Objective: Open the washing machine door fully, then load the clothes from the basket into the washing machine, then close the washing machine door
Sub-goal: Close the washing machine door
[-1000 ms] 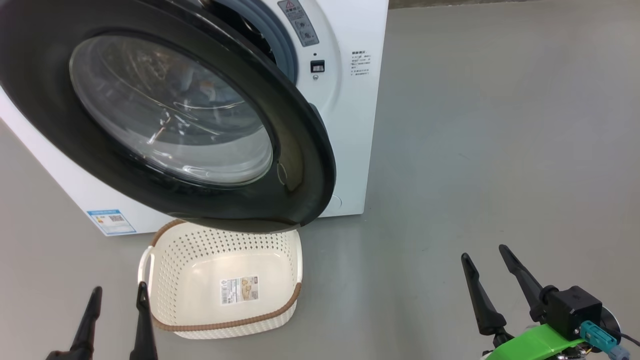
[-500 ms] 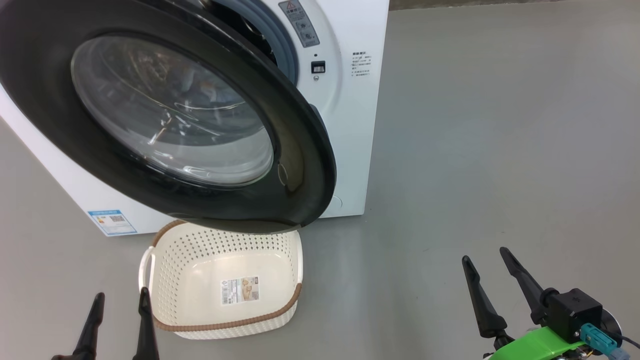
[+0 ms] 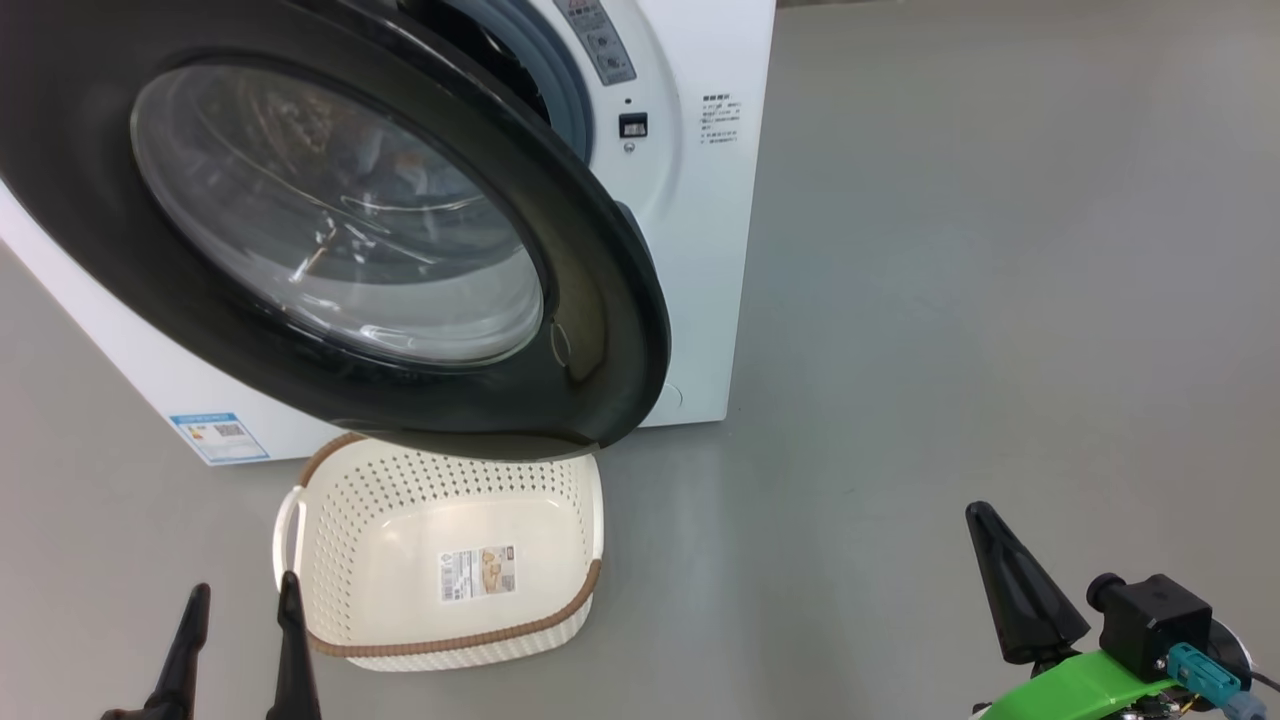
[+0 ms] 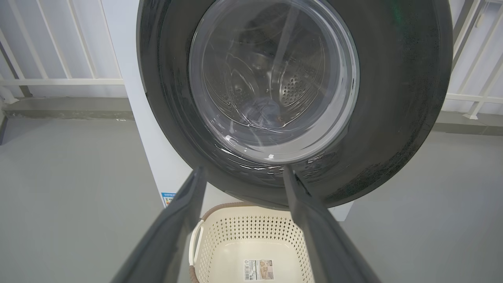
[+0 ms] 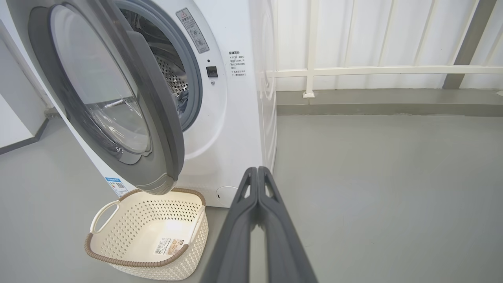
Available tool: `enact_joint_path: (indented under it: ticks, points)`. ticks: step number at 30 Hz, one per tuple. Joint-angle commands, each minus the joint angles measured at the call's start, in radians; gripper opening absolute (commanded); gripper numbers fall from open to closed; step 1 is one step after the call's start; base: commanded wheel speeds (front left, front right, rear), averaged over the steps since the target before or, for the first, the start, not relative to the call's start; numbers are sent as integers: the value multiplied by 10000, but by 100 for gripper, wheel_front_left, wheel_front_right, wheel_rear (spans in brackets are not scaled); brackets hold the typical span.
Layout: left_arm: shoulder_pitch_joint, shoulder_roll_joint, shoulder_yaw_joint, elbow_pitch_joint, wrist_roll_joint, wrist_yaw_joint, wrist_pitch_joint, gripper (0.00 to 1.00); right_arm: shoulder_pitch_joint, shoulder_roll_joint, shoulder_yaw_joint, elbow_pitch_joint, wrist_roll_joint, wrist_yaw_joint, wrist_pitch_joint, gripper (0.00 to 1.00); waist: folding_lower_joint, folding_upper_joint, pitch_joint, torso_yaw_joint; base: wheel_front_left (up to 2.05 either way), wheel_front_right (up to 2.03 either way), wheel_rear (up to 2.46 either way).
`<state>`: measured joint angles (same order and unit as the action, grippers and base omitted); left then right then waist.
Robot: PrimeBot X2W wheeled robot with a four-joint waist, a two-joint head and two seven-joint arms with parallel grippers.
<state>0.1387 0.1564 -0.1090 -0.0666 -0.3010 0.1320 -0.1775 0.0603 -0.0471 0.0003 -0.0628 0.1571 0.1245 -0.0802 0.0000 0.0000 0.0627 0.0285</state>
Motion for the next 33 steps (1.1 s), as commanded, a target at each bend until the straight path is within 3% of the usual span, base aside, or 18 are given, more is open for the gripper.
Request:
enact_joint_path:
  ticks: [1,12,24,33]
  points:
    - [-367,109,310,-283,-23,63,-44,100,-478,-31,210,-219,-95,62,-8,0,0,0,57,13,0,0,0]
    - [-764,14,210,-246,-222,-36,-159,100,-1522,-93,118,639,-150,62,-28,0,0,0,534,287,0,0,0]
    - [-1215,-51,71,-70,-289,-96,-320,100,-5060,-220,368,3224,120,62,-690,0,0,0,786,835,0,0,0]
    - [-1263,98,74,-144,-217,-40,-337,100,-8017,-97,1266,2649,368,62,-1089,0,0,0,675,917,0,0,0]
